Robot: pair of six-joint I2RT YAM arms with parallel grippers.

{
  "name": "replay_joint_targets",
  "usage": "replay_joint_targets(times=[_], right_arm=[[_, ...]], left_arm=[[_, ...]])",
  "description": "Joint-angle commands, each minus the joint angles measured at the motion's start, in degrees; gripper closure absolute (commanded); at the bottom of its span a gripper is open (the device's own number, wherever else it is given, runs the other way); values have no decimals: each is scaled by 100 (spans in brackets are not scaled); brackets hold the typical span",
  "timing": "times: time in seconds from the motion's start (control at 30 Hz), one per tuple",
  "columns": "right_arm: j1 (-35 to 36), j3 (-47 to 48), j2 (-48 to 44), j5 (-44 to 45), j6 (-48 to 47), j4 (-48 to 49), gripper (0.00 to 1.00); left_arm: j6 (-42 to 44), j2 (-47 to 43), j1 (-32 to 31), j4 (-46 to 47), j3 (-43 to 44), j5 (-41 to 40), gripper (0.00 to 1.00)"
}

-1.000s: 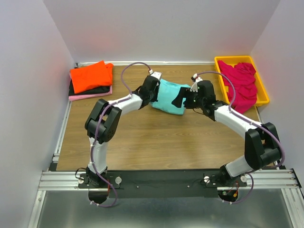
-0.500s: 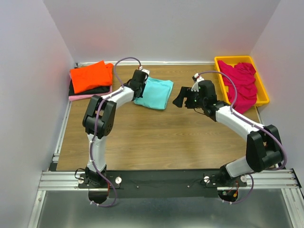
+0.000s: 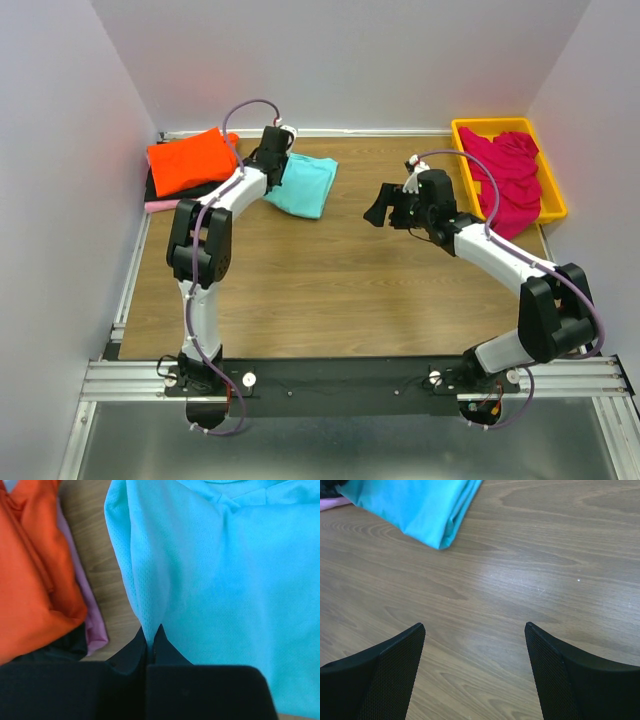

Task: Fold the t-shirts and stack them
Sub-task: Neatly place the folded tshirt to the corner

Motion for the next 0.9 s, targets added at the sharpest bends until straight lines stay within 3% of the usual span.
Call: replay_joint_targets(times=[0.0,0.47,0.87], right_arm=[[-2,-102,-73,97,-81,-96,12],[6,-146,-90,150,-63,-96,12],[6,-190,-108,142,-37,-88,12]], left_arm=[[304,68,207,-172,372,-305,100],[920,332,804,-691,1778,-323,100],[832,306,1349,-893,2236,-217,100]])
